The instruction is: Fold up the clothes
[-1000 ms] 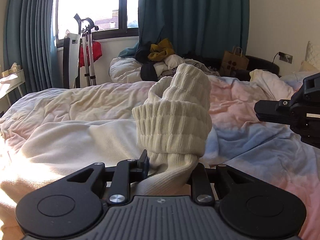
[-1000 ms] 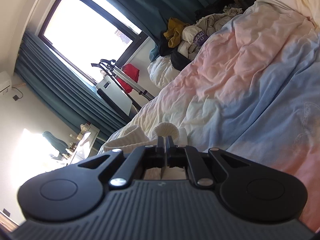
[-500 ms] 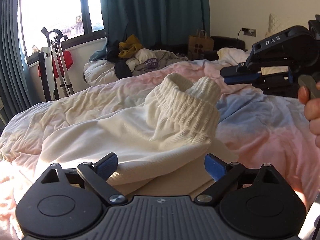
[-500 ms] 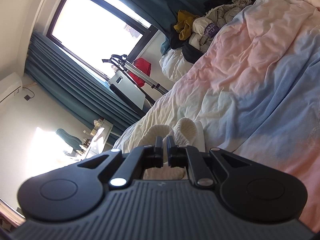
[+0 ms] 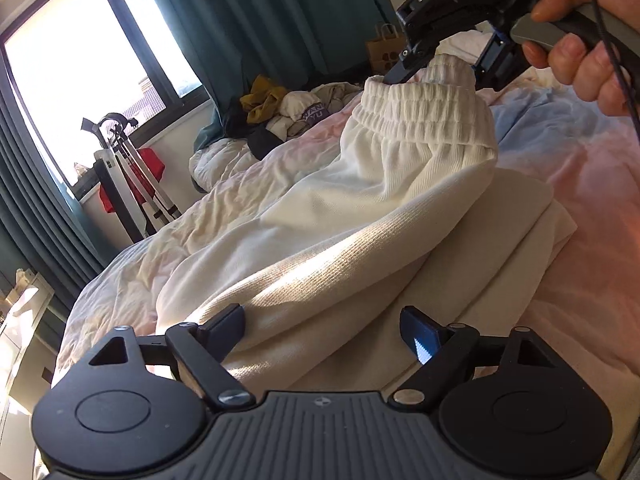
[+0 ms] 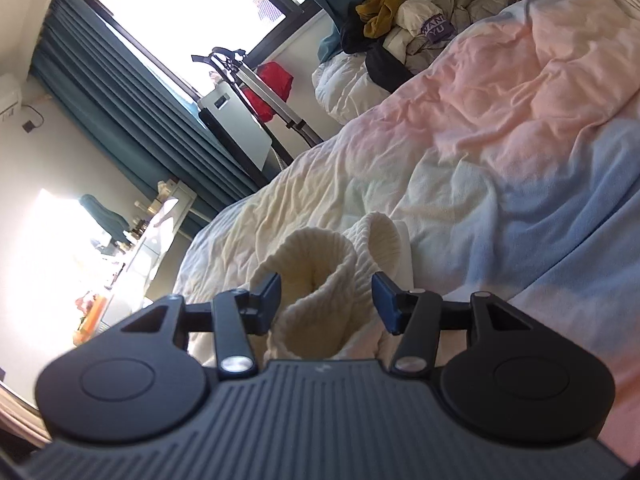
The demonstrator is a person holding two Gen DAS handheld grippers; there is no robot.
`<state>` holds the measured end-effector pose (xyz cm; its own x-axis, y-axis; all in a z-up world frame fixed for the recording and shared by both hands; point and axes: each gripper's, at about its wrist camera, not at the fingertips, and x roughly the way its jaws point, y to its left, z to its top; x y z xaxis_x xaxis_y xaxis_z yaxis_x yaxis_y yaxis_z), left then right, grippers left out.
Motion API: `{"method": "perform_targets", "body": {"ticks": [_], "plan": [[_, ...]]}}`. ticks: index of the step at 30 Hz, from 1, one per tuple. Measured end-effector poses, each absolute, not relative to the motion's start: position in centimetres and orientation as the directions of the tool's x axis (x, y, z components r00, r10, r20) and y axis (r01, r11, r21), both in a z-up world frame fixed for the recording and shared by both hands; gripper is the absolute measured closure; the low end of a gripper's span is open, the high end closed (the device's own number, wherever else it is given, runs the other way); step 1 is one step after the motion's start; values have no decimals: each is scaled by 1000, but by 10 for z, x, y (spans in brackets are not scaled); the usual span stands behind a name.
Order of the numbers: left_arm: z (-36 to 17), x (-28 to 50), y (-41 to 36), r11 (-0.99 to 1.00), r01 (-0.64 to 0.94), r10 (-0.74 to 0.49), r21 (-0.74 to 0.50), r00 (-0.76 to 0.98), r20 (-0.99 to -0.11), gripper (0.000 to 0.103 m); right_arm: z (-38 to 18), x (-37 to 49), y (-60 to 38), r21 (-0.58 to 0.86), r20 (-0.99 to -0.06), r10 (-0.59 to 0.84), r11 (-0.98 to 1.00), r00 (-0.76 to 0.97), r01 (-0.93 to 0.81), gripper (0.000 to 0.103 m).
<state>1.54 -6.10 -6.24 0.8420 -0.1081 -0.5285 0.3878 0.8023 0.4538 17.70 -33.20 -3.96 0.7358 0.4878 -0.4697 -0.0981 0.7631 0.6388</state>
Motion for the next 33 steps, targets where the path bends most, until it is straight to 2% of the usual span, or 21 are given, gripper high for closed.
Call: {"method": "perform_targets", "body": {"ticks": [7,12,17,21,24,28,33], "plan": [[-66,22,-57,797,391,-123,461,851,-510,26,-49,211,-323,504,-529,416,855,740,-120,51],[-72,23,-60,791,419,-156,446,843,-515,26,-65,223,-339,545,-525,400,836,751,-65,51],[-72,20,-60,785,442,-191,435,840,-508,26,-89,250,-353,546,-558,411,836,721,-54,51],[-69,22,-60,794,437,-199,423,844,-499,25,-117,257,-366,638,-564,463,770,684,5,50],[-71,23,-61,790,430,-190,436,849,-493,25,-112,251,-372,684,-540,488,729,686,19,50],[-74,24,-62,784,413,-168,463,859,-483,26,-80,223,-376,636,-508,433,771,744,-15,50],[-79,24,-65,788,382,-142,483,876,-461,29,-52,174,-393,694,-392,433,719,812,-49,50]]}}
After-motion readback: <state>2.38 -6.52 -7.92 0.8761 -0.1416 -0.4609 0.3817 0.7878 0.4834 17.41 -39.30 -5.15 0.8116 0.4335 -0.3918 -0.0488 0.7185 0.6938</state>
